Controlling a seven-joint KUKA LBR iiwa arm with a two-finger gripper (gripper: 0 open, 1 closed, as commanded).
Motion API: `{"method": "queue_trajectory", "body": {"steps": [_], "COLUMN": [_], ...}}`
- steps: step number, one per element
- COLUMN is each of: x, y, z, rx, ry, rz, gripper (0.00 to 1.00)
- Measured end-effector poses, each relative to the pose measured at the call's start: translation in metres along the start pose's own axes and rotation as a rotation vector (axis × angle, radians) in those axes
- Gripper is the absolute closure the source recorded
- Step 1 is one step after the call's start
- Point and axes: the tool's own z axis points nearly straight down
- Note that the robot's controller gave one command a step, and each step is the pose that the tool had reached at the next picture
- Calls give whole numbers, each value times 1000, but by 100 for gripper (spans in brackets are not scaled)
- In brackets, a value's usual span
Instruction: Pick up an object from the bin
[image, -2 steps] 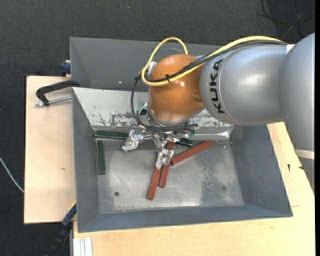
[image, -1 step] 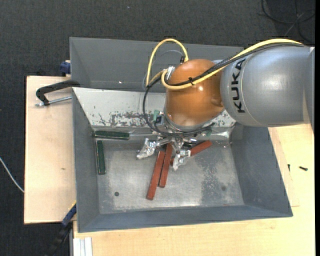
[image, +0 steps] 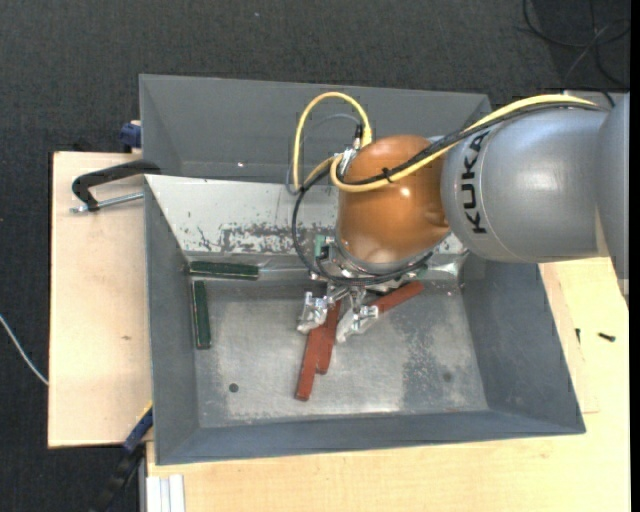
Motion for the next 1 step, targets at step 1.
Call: {"method": "queue_trajectory", "body": {"steps": [1], "x": [0], "y": [0], "z": [0], "rx": [0], "ry": [0], "rz": [0], "gripper": [100]}}
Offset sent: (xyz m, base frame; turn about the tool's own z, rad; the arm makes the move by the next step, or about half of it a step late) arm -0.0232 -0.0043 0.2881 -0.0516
